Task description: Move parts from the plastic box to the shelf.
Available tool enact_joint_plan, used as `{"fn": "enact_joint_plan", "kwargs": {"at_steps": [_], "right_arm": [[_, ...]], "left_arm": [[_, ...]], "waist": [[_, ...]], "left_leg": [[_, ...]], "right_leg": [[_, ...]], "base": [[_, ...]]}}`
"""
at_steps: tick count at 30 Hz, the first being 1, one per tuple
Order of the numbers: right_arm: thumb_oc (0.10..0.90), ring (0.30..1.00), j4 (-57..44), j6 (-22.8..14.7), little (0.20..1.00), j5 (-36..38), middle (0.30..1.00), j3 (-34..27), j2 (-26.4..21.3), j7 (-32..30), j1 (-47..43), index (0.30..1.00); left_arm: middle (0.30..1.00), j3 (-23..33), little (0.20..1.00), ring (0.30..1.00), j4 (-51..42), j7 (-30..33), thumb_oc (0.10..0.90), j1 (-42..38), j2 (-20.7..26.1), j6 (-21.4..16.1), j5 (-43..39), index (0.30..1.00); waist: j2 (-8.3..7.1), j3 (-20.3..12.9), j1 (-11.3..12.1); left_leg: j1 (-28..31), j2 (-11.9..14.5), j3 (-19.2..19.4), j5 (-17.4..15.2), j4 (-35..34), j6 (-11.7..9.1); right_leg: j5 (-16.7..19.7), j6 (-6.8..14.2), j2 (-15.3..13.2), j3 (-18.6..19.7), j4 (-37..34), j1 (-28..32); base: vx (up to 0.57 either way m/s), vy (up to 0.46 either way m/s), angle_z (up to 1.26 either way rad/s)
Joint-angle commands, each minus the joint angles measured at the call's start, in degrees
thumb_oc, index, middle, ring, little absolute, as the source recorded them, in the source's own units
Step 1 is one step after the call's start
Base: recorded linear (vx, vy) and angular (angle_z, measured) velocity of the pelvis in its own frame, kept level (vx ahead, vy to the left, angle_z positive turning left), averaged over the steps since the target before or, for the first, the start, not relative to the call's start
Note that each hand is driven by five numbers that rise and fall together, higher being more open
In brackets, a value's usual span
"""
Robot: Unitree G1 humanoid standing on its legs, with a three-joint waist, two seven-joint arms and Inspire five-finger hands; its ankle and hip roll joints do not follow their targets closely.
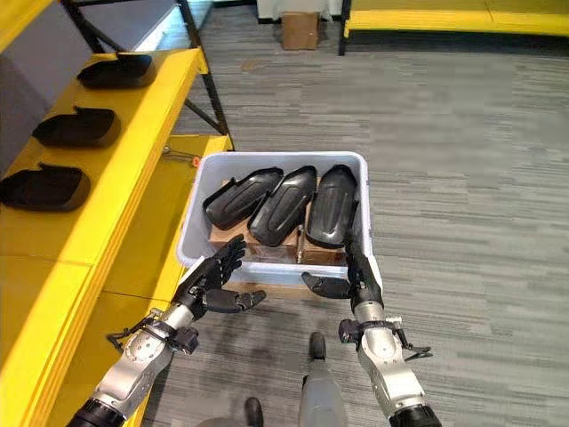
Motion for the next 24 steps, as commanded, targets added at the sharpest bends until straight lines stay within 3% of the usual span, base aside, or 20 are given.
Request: {"fn": "enact_joint_plan", "kwargs": {"at_steps": [1,4,9,13,24], "right_arm": [[0.9,1.0,-6.3,-5.2,1.0,-3.7,1.0,-2.0,-1.8,-1.8,-3.0,1.0],[0.9,1.0,-6.8,-5.3,1.0,-4.9,1.0,-2.2,-3.3,-2.0,-3.5,1.0],[0.9,1.0,-7.5,-8.5,1.0,-20.3,1.0,-2.3,-7.4,-5.2,-5.5,1.0],[0.9,1.0,-10.3,-7.0,1.0,-26.6,1.0,-1.7,-11.6,-6.1,-8.6,1.0],[0.9,1.0,-13.3,-7.2,1.0,-27.2,1.0,-1.2,-15.2,-3.4,-12.6,1.0]], "left_arm": [[1.0,1.2,1.0,1.0,-8.1,1.2,0.9,-4.7,-0.2,-7.0,-1.8,1.0],[1.0,1.2,1.0,1.0,-8.4,1.7,0.9,-5.6,-0.6,-6.9,-2.1,1.0],[1.0,0.7,1.0,1.0,-8.8,3.9,0.9,-6.7,-1.4,-7.4,-2.2,1.0],[1.0,0.9,1.0,1.0,-9.0,3.5,0.9,-7.4,-1.9,-8.6,-2.9,1.0],[1.0,0.6,1.0,1.0,-10.2,2.6,0.9,-8.9,-2.4,-7.7,-3.1,1.0]], "waist": [[-1.53,-3.4,-1.5],[-0.91,-3.0,-2.2],[0.53,-2.7,-2.9],[1.51,-2.7,-3.4],[3.15,-3.4,-4.3]], "left_leg": [[0.1,0.4,2.0,-4.6,-1.4,2.1],[-0.2,1.2,2.2,-4.1,-1.1,1.5],[-0.4,1.5,1.8,-4.1,-0.5,0.9],[-0.3,2.1,1.7,-4.7,1.0,0.3],[0.2,2.3,2.9,-5.9,2.5,0.0]], "right_leg": [[-8.4,5.4,-3.1,1.4,4.5,-2.8],[-10.0,4.4,-2.6,1.7,6.6,-3.4],[-12.0,3.5,-2.0,2.4,10.7,-5.6],[-13.3,2.9,-1.8,3.6,13.4,-6.9],[-15.4,2.4,-2.2,4.2,17.6,-8.7]], "base": [[0.07,-0.116,0.04],[0.09,-0.093,-0.04],[0.08,-0.048,0.0],[0.13,-0.072,0.0],[0.08,-0.064,0.05]]}}
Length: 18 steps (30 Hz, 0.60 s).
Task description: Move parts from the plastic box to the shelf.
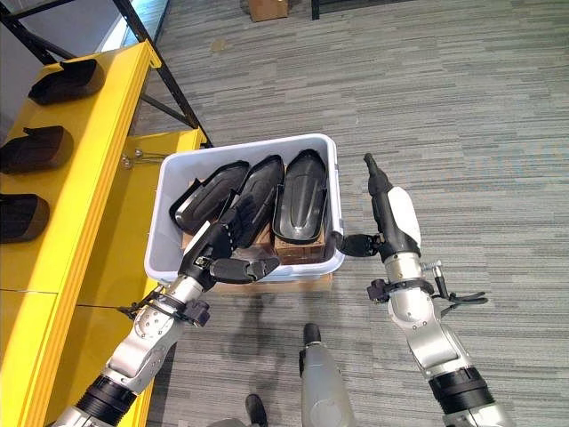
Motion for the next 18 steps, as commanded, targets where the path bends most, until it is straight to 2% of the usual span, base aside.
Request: {"fn": "enact_joint_plan", "kwargs": {"at_steps": [1,4,5,6,7,9,10,11,12,14,15,16,18], "right_arm": [[0.9,1.0,-8.7,-6.6,1.0,-1.4,1.0,0.2,-0.8,-0.8,-4.0,1.0],[0.9,1.0,-9.5,-6.9,1.0,-1.1,1.0,0.2,-0.8,-0.8,-4.2,1.0],[0.9,1.0,-10.3,-6.2,1.0,-0.4,1.0,-0.1,-0.4,0.6,-4.3,1.0],[0.9,1.0,-10.6,-5.6,1.0,0.0,1.0,0.0,-0.2,0.7,-4.3,1.0],[0.9,1.0,-10.9,-4.7,1.0,0.1,1.0,0.6,0.6,-0.1,-4.0,1.0],[0.9,1.0,-10.2,-5.0,1.0,1.0,1.0,1.4,2.0,-2.2,-3.6,1.0],[0.9,1.0,-10.3,-3.9,1.0,2.4,1.0,1.8,2.8,-3.4,-4.4,1.0],[0.9,1.0,-10.8,-2.7,1.0,3.3,1.0,2.2,2.9,-4.2,-5.7,1.0],[0.9,1.0,-11.7,-0.6,1.0,3.2,1.0,2.9,2.9,-4.5,-7.0,1.0],[0.9,1.0,-11.4,0.5,1.0,3.6,1.0,4.5,2.9,-4.4,-8.5,1.0],[0.9,1.0,-11.1,0.6,1.0,3.7,1.0,4.9,2.8,-4.4,-8.9,1.0],[0.9,1.0,-9.7,0.4,1.0,3.8,1.0,6.2,2.6,-3.7,-10.2,1.0],[0.9,1.0,-7.9,-1.0,1.0,4.5,1.0,7.0,2.8,-2.7,-10.7,1.0]], "left_arm": [[1.0,1.2,1.0,1.0,-6.6,0.4,0.9,-1.7,-0.2,-6.3,-0.6,1.0],[1.0,1.3,1.0,1.0,-6.7,0.8,0.9,-1.8,-0.4,-6.5,-0.2,1.0],[1.0,1.4,1.0,1.0,-6.9,1.9,0.9,-1.6,-0.4,-6.4,-0.2,1.0],[1.0,1.8,1.0,1.0,-7.0,2.2,0.9,-1.4,-0.4,-6.1,-2.3,1.0],[1.0,2.1,1.0,1.0,-6.7,1.7,0.9,-1.4,-0.6,-5.3,-4.9,1.0],[1.0,2.4,1.0,1.0,-6.3,1.3,0.9,-1.2,-0.7,-5.4,-3.5,1.0],[1.0,2.0,1.0,1.0,-6.2,1.7,0.9,-1.7,-1.1,-5.9,-0.7,1.0],[1.0,1.2,1.0,1.0,-6.1,2.4,0.9,-2.3,-1.3,-7.0,-0.6,1.0],[1.0,0.5,1.0,1.0,-6.1,3.0,0.9,-2.8,-1.8,-7.2,-1.1,1.0],[1.0,-0.3,1.0,1.0,-5.0,4.1,0.9,-3.0,-2.0,-9.1,-1.3,1.0],[1.0,-0.4,1.0,1.0,-4.6,4.2,0.9,-3.0,-2.0,-9.6,-1.7,1.0],[1.0,-0.3,1.0,1.0,-2.8,4.9,0.9,-3.0,-2.3,-11.3,-3.5,1.0],[1.0,0.0,1.0,1.0,-1.6,5.1,0.9,-2.7,-2.1,-11.9,-4.5,1.0]], "waist": [[-1.01,-4.9,-0.3],[-0.92,-5.0,-0.3],[-0.83,-5.5,-0.5],[-0.73,-6.0,-0.6],[-1.05,-6.0,-0.3],[-2.17,-5.5,0.7],[-2.65,-4.6,1.0],[-2.45,-3.9,0.8],[-2.21,-3.0,0.8],[-2.02,-2.3,1.2],[-2.08,-2.1,1.2],[-2.19,-1.4,1.5],[-2.07,-1.3,2.2]], "left_leg": [[1.6,-1.6,1.8,-6.5,3.9,2.6],[1.7,-2.1,1.8,-7.5,5.0,2.9],[2.2,-3.2,1.9,-9.5,7.9,3.3],[1.5,-3.4,3.1,-8.1,13.2,2.8],[-2.5,-3.7,2.8,-5.5,19.9,2.4],[-8.5,-2.6,1.7,-3.3,23.0,2.5],[-11.1,1.0,2.4,0.3,20.5,1.2],[-11.7,4.1,3.4,4.0,14.4,-0.3],[-12.7,8.2,3.3,10.3,6.5,-2.2],[-13.8,10.9,-0.3,14.7,2.5,-3.2],[-14.0,11.3,-0.8,15.2,2.2,-3.4],[-14.6,11.1,-2.5,13.9,2.4,-3.3],[-14.4,9.6,-5.0,11.4,3.1,-3.3]], "right_leg": [[-0.9,5.7,-3.8,4.9,-3.5,2.3],[-1.4,5.5,-3.9,4.9,-2.5,1.9],[-2.8,5.2,-3.9,4.5,-0.9,1.9],[-3.7,4.1,-3.5,3.6,-1.6,3.2],[-4.2,3.0,-2.5,3.4,-3.6,5.8],[-3.9,2.5,-1.9,4.5,-5.5,7.8],[-4.4,2.4,-1.8,4.6,-5.8,8.8],[-5.3,2.5,-2.2,4.3,-5.7,9.3],[-6.4,2.7,-3.6,4.3,-6.6,11.1],[-7.4,2.6,-4.4,5.9,-6.7,12.3],[-7.8,2.6,-4.6,6.3,-6.4,12.5],[-9.1,2.5,-5.2,7.8,-5.1,13.2],[-9.7,2.9,-4.8,9.3,-4.0,13.2]], "base": [[0.09,-0.079,0.07],[0.07,-0.077,0.06],[0.1,-0.209,0.08],[0.14,-0.324,0.19],[0.1,-0.315,0.32],[0.06,-0.175,0.41],[0.02,0.079,0.52],[0.08,0.339,0.37],[0.14,0.45,0.28],[0.19,0.397,0.03],[0.26,0.426,-0.27],[0.23,0.327,-0.41],[0.28,0.282,-0.67]]}}
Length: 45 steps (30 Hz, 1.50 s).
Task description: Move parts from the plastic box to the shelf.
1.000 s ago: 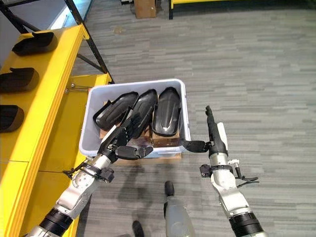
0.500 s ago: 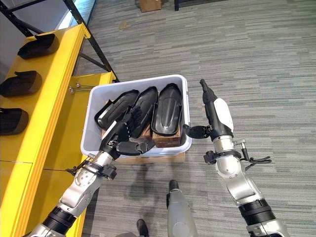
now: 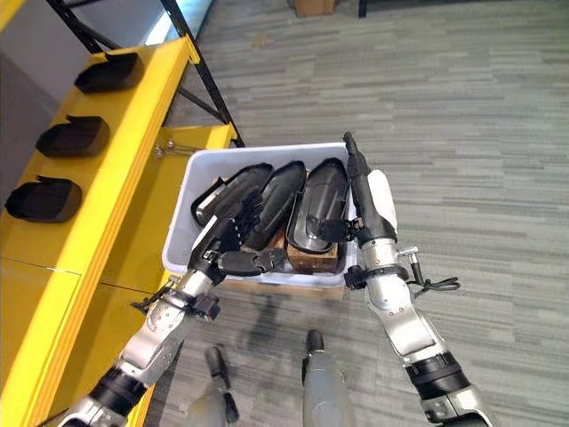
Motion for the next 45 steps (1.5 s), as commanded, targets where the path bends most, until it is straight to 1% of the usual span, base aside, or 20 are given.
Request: {"fn": "enact_joint_plan", "kwargs": {"at_steps": [1,2,3,4,8,11,13,18,19,20,22,25,28,30,33,35,37,39,41,45], "right_arm": [[0.9,1.0,-4.7,-5.9,1.0,2.1,1.0,0.1,-2.2,-0.2,-4.2,1.0],[0.9,1.0,-4.4,-5.7,1.0,2.3,1.0,0.1,-2.2,0.0,-4.0,1.0],[0.9,1.0,-3.6,-6.3,1.0,3.1,1.0,0.1,-2.0,-0.3,-2.5,1.0],[0.9,1.0,-4.5,-7.1,1.0,2.9,1.0,-0.5,-1.9,-1.0,0.0,1.0],[0.9,1.0,-6.0,-8.3,1.0,1.2,1.0,-1.4,-1.1,-4.5,2.0,1.0],[0.9,1.0,-8.2,-7.7,1.0,0.0,1.0,-2.3,-0.8,-4.1,3.8,1.0],[0.9,1.0,-8.6,-7.0,1.0,-1.0,1.0,-2.0,-0.4,-4.0,4.3,1.0],[0.9,1.0,-8.0,-7.4,1.0,-3.0,1.0,-1.7,0.4,-6.0,4.4,1.0],[0.9,1.0,-7.3,-7.1,1.0,-4.0,1.0,-1.5,0.2,-6.8,3.5,1.0],[0.9,1.0,-7.2,-7.1,1.0,-4.1,1.0,-1.4,0.2,-6.8,3.3,1.0],[0.9,1.0,-5.8,-6.8,1.0,-3.3,1.0,-1.1,-0.3,-6.1,1.6,1.0],[0.9,1.0,-5.6,-6.1,1.0,-4.0,1.0,-0.9,-0.7,-3.5,0.3,1.0],[0.9,1.0,-5.8,-3.9,1.0,-6.3,1.0,-0.3,-0.8,-3.4,-0.4,1.0],[0.9,1.0,-5.5,-2.7,1.0,-6.5,1.0,0.1,-0.6,-4.2,-0.5,1.0],[0.9,1.0,-4.1,-0.4,1.0,-6.7,1.0,0.3,0.0,-7.3,-0.8,1.0],[0.9,1.0,-3.2,0.6,1.0,-6.2,1.0,0.4,0.4,-8.5,-1.1,1.0],[0.9,1.0,-2.9,4.3,1.0,-5.3,1.0,0.8,1.0,-10.5,-1.4,1.0],[0.9,1.0,-1.8,9.2,1.0,-3.3,1.0,0.9,1.8,-10.2,-1.4,1.0],[0.9,1.0,-1.0,11.1,1.0,-2.4,1.0,1.0,2.1,-8.8,-0.8,1.0],[0.9,1.0,-4.8,12.8,1.0,-3.8,1.0,0.3,1.2,-8.0,2.0,1.0]], "left_arm": [[1.0,3.1,1.0,1.0,-6.8,1.0,0.9,0.4,0.2,-10.1,-2.5,1.0],[1.0,3.1,1.0,1.0,-6.7,0.7,0.9,0.7,0.2,-9.9,-2.8,1.0],[1.0,3.3,1.0,1.0,-6.2,-0.2,0.9,2.0,0.2,-9.4,-3.6,1.0],[1.0,3.5,1.0,1.0,-6.5,-1.3,0.9,3.0,0.4,-8.1,-3.7,1.0],[1.0,2.7,1.0,1.0,-7.1,-2.0,0.9,3.0,1.3,-5.3,0.3,1.0],[1.0,3.4,1.0,1.0,-7.7,0.7,0.9,3.8,2.1,-5.8,-2.6,1.0],[1.0,4.6,1.0,1.0,-7.7,1.9,0.9,3.8,2.2,-6.4,-2.2,1.0],[1.0,6.2,1.0,1.0,-9.2,1.5,0.9,4.3,2.8,-6.6,-1.7,1.0],[1.0,6.4,1.0,1.0,-10.1,1.7,0.9,4.2,3.1,-5.7,-2.4,1.0],[1.0,6.4,1.0,1.0,-10.1,1.7,0.9,4.2,3.1,-5.5,-2.5,1.0],[1.0,6.8,1.0,1.0,-10.3,-0.2,0.9,4.6,2.6,-2.2,-7.5,1.0],[1.0,8.6,1.0,1.0,-10.7,1.9,0.9,6.0,2.3,-4.2,-8.4,1.0],[1.0,11.7,1.0,1.0,-12.4,4.4,0.9,6.7,2.8,-7.1,-8.3,1.0],[1.0,13.3,1.0,1.0,-13.4,4.3,0.9,6.9,3.0,-8.7,-8.5,1.0],[1.0,15.2,1.0,1.0,-16.5,-0.7,0.9,6.6,2.7,-7.9,-14.4,1.0],[1.0,15.4,1.0,1.0,-17.2,-0.8,0.9,6.5,2.5,-8.6,-14.7,1.0],[1.0,15.2,1.0,1.0,-17.7,0.0,0.9,5.7,2.6,-9.0,-14.6,1.0],[1.0,15.0,1.0,1.0,-18.3,-0.2,0.9,5.1,2.4,-9.7,-14.6,1.0],[1.0,14.9,1.0,1.0,-19.2,-2.1,0.9,4.9,2.2,-10.2,-13.9,1.0],[1.0,14.6,1.0,1.0,-20.1,1.6,0.9,4.4,2.7,-10.0,-13.5,1.0]], "waist": [[0.21,-2.8,0.9],[0.16,-2.8,1.0],[-0.05,-3.3,1.1],[-0.21,-3.8,1.2],[-0.53,-3.9,1.3],[-0.42,-4.0,1.5],[-0.54,-3.9,1.8],[-1.07,-3.5,3.1],[-1.22,-3.1,4.0],[-1.24,-3.0,4.1],[-1.1,-2.4,5.1],[-0.55,-1.8,6.0],[-0.32,-1.1,6.9],[-0.31,-0.7,7.4],[-0.03,0.7,8.1],[0.12,1.5,8.2],[0.21,2.4,8.2],[0.29,3.3,7.9],[0.31,4.3,7.4],[-0.12,5.6,6.2]], "left_leg": [[1.8,-3.5,-1.9,-0.6,6.0,0.3],[2.1,-3.6,-1.6,-1.0,6.3,0.3],[3.3,-4.3,-0.3,-2.6,7.1,0.6],[4.5,-5.3,0.7,-4.1,7.5,1.0],[5.2,-6.7,1.7,-5.8,7.8,1.8],[5.5,-8.3,1.9,-6.8,7.4,2.8],[5.4,-8.7,1.7,-6.8,7.1,3.1],[4.3,-8.8,0.7,-6.8,7.2,3.2],[3.3,-8.9,-0.1,-6.7,7.7,3.1],[3.2,-8.9,-0.3,-6.7,7.8,3.1],[1.9,-9.1,-1.2,-6.6,9.0,3.0],[0.6,-9.9,-2.1,-6.8,10.2,3.2],[-0.6,-10.8,-2.9,-7.0,11.0,3.6],[-1.3,-11.2,-3.2,-7.1,11.5,3.7],[-3.7,-12.3,-4.2,-7.1,12.8,4.2],[-4.6,-12.8,-4.5,-7.1,13.2,4.4],[-5.6,-13.0,-4.6,-7.1,13.7,4.6],[-6.1,-13.2,-4.4,-7.1,13.8,4.8],[-6.5,-13.2,-4.1,-6.9,13.8,4.9],[-7.5,-12.7,-3.3,-6.7,14.4,4.9]], "right_leg": [[-8.9,1.7,-4.6,3.7,-0.4,7.7],[-9.0,1.8,-4.6,3.7,-0.4,7.9],[-8.2,2.4,-5.1,3.3,-1.4,8.9],[-7.1,3.5,-5.7,3.1,-2.6,9.4],[-5.7,4.7,-6.3,2.6,-4.4,10.2],[-4.7,5.5,-7.0,2.3,-6.4,11.0],[-4.4,5.6,-7.2,1.9,-7.1,11.3],[-4.5,5.3,-7.0,0.6,-8.2,11.9],[-4.6,5.0,-7.0,0.0,-8.2,11.9],[-4.6,5.0,-7.0,0.0,-8.2,11.9],[-4.9,4.6,-7.0,-0.7,-7.9,11.9],[-5.4,4.2,-7.2,-1.2,-7.3,11.8],[-5.8,4.0,-7.3,-1.3,-6.9,11.6],[-5.8,4.0,-7.4,-1.4,-6.8,11.4],[-6.1,3.7,-7.3,-1.4,-5.6,10.1],[-6.2,3.6,-7.2,-1.3,-5.2,9.5],[-6.2,3.4,-7.1,-1.2,-4.7,8.6],[-6.3,3.3,-7.0,-0.8,-4.4,8.0],[-6.2,3.2,-6.9,-0.4,-4.2,7.4],[-6.2,3.2,-6.7,0.4,-3.3,6.1]], "base": [[0.25,0.182,-0.93],[0.25,0.168,-1.21],[0.28,0.155,-1.09],[0.26,0.135,-0.77],[0.13,0.049,-0.26],[0.12,0.069,-0.09],[0.06,0.008,0.12],[0.02,-0.049,0.15],[0.0,-0.066,0.31],[0.01,-0.083,0.13],[0.02,-0.026,0.08],[0.05,0.003,0.04],[0.03,-0.013,0.11],[0.01,-0.026,0.06],[-0.03,-0.036,0.06],[-0.06,-0.025,0.06],[-0.07,-0.017,0.07],[-0.02,0.0,0.01],[-0.02,0.027,-0.05],[0.0,0.023,-0.15]]}}
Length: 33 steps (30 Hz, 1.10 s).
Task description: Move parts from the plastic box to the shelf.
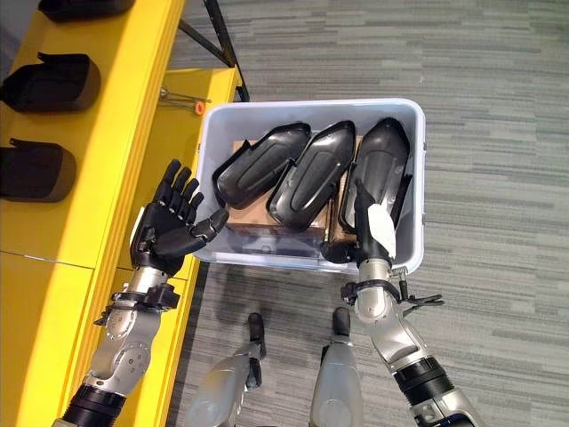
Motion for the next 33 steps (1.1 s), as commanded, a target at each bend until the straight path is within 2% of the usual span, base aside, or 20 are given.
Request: {"fn": "enact_joint_plan", "kwargs": {"at_steps": [1,2,4,8,12,21,25,30,33], "right_arm": [[0.9,1.0,-9.9,-2.3,1.0,-3.4,1.0,-0.8,-1.4,-2.3,-2.5,1.0],[0.9,1.0,-10.1,-1.7,1.0,-5.2,1.0,-0.8,-1.6,-2.5,-2.5,1.0],[0.9,1.0,-10.1,1.8,1.0,-12.4,1.0,-0.5,-2.4,-0.5,-3.4,1.0],[0.9,1.0,-9.8,4.4,1.0,-13.9,1.0,0.4,-3.7,-1.0,-5.4,1.0],[0.9,1.0,-8.3,4.6,1.0,-12.6,1.0,0.6,-4.0,-1.8,-6.5,1.0],[0.9,1.0,-7.8,0.4,1.0,-18.5,1.0,1.2,-4.1,-3.1,-9.6,1.0],[0.9,1.0,-8.3,0.9,1.0,-19.6,1.0,1.7,-4.1,-2.3,-11.7,1.0],[0.9,1.0,-5.8,3.4,1.0,-20.1,1.0,3.3,-4.0,-0.7,-15.1,1.0],[0.9,1.0,-4.0,3.3,1.0,-21.6,1.0,4.1,-3.8,-1.5,-16.2,1.0]], "left_arm": [[1.0,1.2,1.0,1.0,-8.9,1.0,0.9,-2.2,2.3,-7.6,-0.1,1.0],[1.0,1.3,1.0,1.0,-8.8,1.1,0.9,-2.3,2.3,-7.6,-0.4,1.0],[1.0,1.1,1.0,1.0,-8.5,0.6,0.9,-2.8,2.1,-7.5,-1.2,1.0],[1.0,0.8,1.0,1.0,-8.4,1.0,0.9,-2.8,2.2,-7.9,-0.9,1.0],[1.0,1.2,1.0,1.0,-8.5,1.6,0.9,-2.7,2.4,-7.2,-0.2,1.0],[1.0,1.7,1.0,1.0,-9.1,0.8,0.9,-3.3,2.3,-6.9,-0.7,1.0],[1.0,1.4,1.0,1.0,-9.2,0.9,0.9,-3.9,2.2,-6.3,-0.3,1.0],[1.0,0.7,1.0,1.0,-8.7,-0.2,0.9,-4.8,2.6,-5.0,-0.1,1.0],[1.0,0.3,1.0,1.0,-8.4,-0.9,0.9,-4.9,2.6,-5.5,0.0,1.0]], "waist": [[-2.24,-2.3,-1.3],[-2.3,-2.2,-1.4],[-2.32,-1.7,-1.6],[-2.09,-0.9,-1.4],[-1.87,-0.2,-1.2],[-0.61,-0.2,-0.9],[-0.36,-0.2,-0.6],[0.04,-0.2,0.0],[0.23,-0.2,0.1]], "left_leg": [[-4.2,1.3,-2.5,-6.9,6.2,0.7],[-4.4,1.3,-2.5,-6.9,6.4,0.7],[-5.5,1.4,-2.3,-7.1,7.0,0.6],[-6.7,1.3,-2.3,-7.1,7.8,0.6],[-8.2,0.8,-2.5,-7.2,8.7,0.7],[-12.1,-0.1,-2.1,-6.9,9.4,1.0],[-12.8,-0.3,-2.1,-6.9,9.7,1.0],[-14.2,-0.5,-2.1,-6.8,10.1,1.0],[-14.6,-0.5,-2.0,-6.7,10.2,1.0]], "right_leg": [[-11.0,-3.5,-1.5,-0.1,4.3,4.5],[-11.1,-3.5,-1.4,0.0,4.4,4.3],[-11.3,-3.6,-1.3,0.2,4.8,3.4],[-11.5,-3.9,-1.2,0.4,5.5,2.4],[-11.9,-4.1,-1.0,0.6,6.5,1.3],[-12.2,-4.1,-1.1,1.2,7.6,-2.7],[-12.3,-4.1,-1.2,1.2,7.8,-3.2],[-12.5,-4.4,-1.3,0.8,7.9,-4.1],[-12.6,-4.5,-1.4,0.6,8.2,-4.6]], "base": [[0.0,-0.004,-0.05],[-0.01,-0.007,-0.04],[-0.01,-0.006,-0.07],[0.0,-0.001,-0.01],[0.0,0.0,0.0],[0.0,0.016,-0.04],[0.0,0.0,0.0],[0.0,0.0,0.0],[0.0,0.0,0.0]]}}
